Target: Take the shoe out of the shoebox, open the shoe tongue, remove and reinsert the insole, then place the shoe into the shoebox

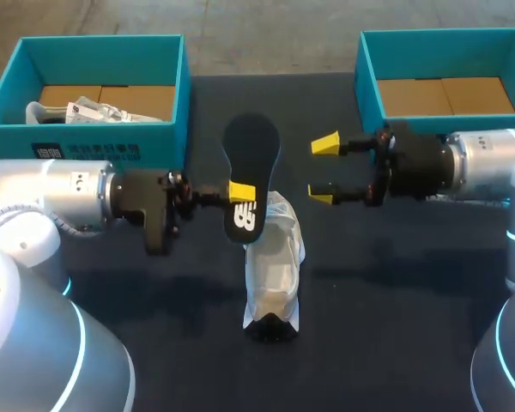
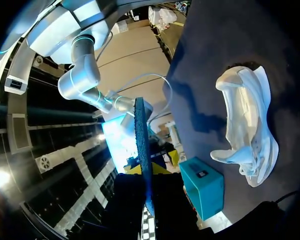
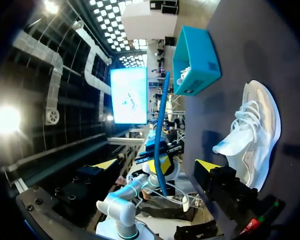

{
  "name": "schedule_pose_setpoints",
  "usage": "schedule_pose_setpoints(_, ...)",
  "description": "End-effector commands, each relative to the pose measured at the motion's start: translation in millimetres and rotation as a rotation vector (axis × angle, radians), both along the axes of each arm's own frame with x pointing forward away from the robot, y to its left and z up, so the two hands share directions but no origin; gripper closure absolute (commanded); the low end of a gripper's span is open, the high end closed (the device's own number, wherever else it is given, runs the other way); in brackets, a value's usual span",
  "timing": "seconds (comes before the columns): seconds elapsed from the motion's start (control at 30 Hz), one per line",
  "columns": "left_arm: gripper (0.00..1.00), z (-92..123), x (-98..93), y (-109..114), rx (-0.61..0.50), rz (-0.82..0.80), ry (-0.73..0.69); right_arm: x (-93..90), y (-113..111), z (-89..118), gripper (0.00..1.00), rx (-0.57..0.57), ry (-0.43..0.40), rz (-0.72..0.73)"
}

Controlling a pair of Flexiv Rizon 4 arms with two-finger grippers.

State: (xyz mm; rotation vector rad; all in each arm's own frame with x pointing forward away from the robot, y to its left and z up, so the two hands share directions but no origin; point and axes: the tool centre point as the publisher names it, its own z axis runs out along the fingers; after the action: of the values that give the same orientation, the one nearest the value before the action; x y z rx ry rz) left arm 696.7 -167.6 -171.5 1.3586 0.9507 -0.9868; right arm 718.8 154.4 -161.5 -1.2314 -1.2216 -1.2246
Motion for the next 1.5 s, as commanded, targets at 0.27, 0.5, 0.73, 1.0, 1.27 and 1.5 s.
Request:
schedule_pose_setpoints(0.27,1.0,-0.4,-1.4,-4.1,-0.011,0.02,-0.019,10.9,12.9,5.4,0.0,-0.01,-0.012,-0.017)
schedule_pose_setpoints(0.5,1.0,1.0,-1.9,-6.0,-0.013,0.021,-0.033,11.1,12.7,9.5,0.17,-0.003,-0.023,-0.032)
schedule_pose_setpoints(0.73,1.0,0.3,-1.8,-6.5,-0.018,0.026,-0.036,13.8,12.7,10.8,0.62,0.003,-0.028,-0.048)
schedule_pose_setpoints(1.0,1.0,2.2,-3.8,-5.4,-0.022,0.03,-0.043,15.8,15.7,11.3,0.67,0.002,-0.027,-0.049)
schedule_pose_setpoints(1.27,1.0,3.8,-2.7,-5.2,-0.024,0.027,-0.052,14.3,17.1,8.4,0.77,0.001,-0.023,-0.044)
schedule_pose_setpoints(1.5,1.0,4.0,-2.6,-5.6,-0.024,0.026,-0.052,13.6,20.7,5.1,1.0,-0.013,-0.016,-0.043)
